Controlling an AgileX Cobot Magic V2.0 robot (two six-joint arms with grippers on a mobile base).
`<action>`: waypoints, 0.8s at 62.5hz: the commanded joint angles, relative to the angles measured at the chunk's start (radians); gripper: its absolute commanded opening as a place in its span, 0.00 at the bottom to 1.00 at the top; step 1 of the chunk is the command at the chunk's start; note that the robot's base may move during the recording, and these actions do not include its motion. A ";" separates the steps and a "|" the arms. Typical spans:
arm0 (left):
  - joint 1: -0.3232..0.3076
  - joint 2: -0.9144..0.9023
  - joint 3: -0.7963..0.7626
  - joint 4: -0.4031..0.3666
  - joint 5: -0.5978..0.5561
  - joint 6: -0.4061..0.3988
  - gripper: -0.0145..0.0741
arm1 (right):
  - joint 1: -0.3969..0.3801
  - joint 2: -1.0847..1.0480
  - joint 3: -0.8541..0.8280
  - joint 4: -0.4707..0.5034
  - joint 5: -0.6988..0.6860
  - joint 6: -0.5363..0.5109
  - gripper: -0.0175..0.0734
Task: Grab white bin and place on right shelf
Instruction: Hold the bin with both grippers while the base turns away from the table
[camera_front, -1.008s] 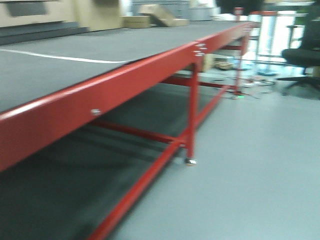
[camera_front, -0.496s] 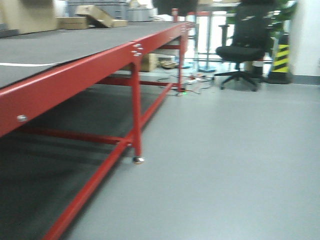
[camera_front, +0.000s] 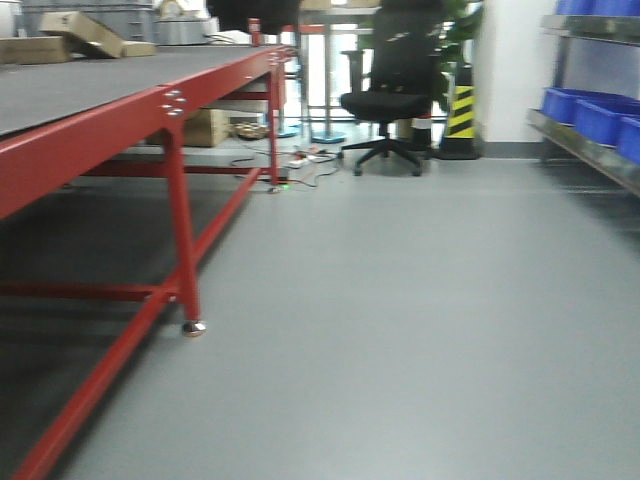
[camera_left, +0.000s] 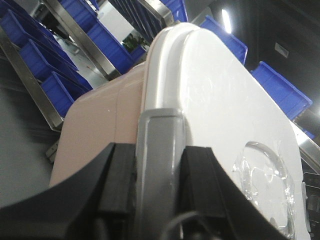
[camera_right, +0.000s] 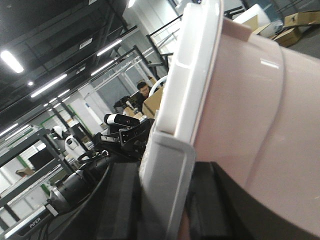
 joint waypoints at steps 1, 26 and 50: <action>-0.020 -0.057 -0.038 -0.100 0.153 0.009 0.05 | 0.014 -0.025 -0.035 0.122 0.102 -0.025 0.39; -0.020 -0.057 -0.038 -0.100 0.153 0.009 0.05 | 0.014 -0.025 -0.035 0.122 0.102 -0.025 0.39; -0.020 -0.057 -0.038 -0.100 0.153 0.009 0.05 | 0.014 -0.026 -0.035 0.122 0.102 -0.025 0.39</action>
